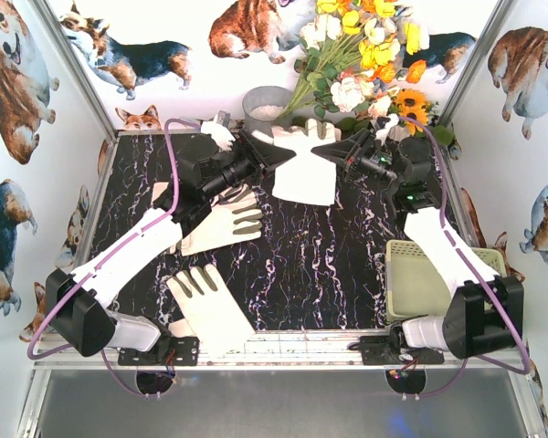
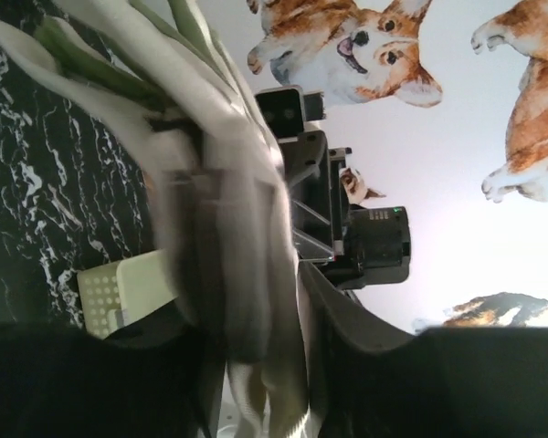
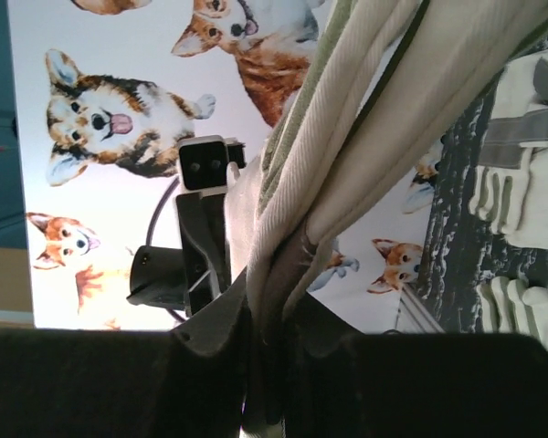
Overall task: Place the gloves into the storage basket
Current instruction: Place the glove in the bin.
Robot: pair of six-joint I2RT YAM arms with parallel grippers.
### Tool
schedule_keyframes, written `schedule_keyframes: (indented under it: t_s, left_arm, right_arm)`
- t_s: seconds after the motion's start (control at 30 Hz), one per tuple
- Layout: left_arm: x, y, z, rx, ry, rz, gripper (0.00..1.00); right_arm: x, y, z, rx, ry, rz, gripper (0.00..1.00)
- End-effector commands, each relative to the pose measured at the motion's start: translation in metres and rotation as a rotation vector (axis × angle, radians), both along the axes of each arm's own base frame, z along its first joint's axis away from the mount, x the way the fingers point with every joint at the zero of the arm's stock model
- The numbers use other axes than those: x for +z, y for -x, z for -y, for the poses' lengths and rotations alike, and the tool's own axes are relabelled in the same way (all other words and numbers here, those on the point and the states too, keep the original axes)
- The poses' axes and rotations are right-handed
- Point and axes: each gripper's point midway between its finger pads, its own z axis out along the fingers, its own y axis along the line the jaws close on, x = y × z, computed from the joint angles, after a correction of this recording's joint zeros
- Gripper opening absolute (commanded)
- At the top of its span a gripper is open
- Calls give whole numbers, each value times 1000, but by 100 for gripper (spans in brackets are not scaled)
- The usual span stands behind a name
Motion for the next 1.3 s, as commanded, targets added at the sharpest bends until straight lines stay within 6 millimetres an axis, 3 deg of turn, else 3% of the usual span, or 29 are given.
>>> schedule_keyframes:
  t_s: [0.0, 0.2, 0.33, 0.63, 0.83, 1.03, 1.27]
  left_arm:
    - [9, 2, -4, 8, -50, 43, 42]
    - [-4, 0, -11, 36, -134, 36, 81]
    - [-23, -2, -21, 68, -224, -4, 94]
    - [-60, 5, -44, 103, -390, -80, 99]
    - [-68, 0, -53, 87, -458, -86, 100]
    - [-74, 0, -75, 97, -609, -87, 100]
    - [-80, 14, -106, 127, -655, -115, 100]
  right_arm:
    - [26, 12, 9, -57, 97, 119, 0]
    - [-4, 10, 35, -186, 260, 56, 0]
    - [-23, 13, 65, -297, 377, 1, 0]
    - [-62, 30, 150, -687, 700, -130, 0]
    - [-87, 49, 209, -917, 901, -268, 0]
    - [-97, 69, 276, -1193, 1131, -351, 0]
    - [-116, 81, 317, -1366, 1164, -483, 0]
